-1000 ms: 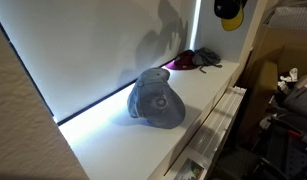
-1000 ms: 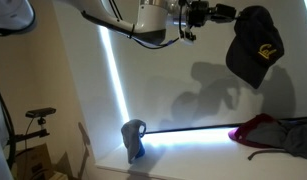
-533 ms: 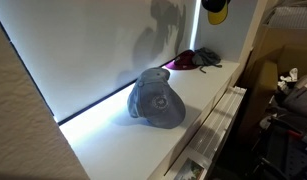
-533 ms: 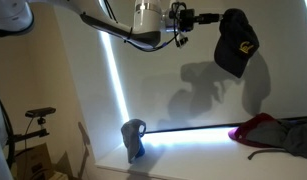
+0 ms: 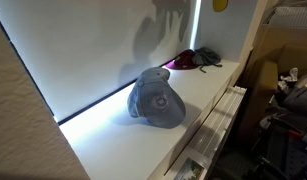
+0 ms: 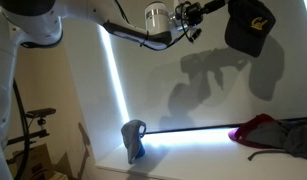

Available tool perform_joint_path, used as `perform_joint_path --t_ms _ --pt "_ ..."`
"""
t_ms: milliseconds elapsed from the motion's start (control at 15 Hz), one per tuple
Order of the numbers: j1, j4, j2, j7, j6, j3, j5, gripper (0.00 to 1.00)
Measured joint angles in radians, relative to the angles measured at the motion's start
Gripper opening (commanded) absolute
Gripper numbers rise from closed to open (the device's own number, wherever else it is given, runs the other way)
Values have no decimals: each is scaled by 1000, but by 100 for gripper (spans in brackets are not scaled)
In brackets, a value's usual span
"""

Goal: Move the black cap to the right

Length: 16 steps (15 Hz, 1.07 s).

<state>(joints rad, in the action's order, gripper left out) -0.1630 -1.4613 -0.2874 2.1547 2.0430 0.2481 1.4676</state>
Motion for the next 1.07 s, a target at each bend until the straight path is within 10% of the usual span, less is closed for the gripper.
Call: perform_joint_path --t_ms 400,867,1000,1067 --pt "-69 307 -245 -75 -174 34 0 1" --pt "-276 631 -510 -451 212 -62 -266 1" --pt "-337 714 -587 -571 302 -114 -351 32" --pt "-366 749 -624 -636 342 -143 -394 32"
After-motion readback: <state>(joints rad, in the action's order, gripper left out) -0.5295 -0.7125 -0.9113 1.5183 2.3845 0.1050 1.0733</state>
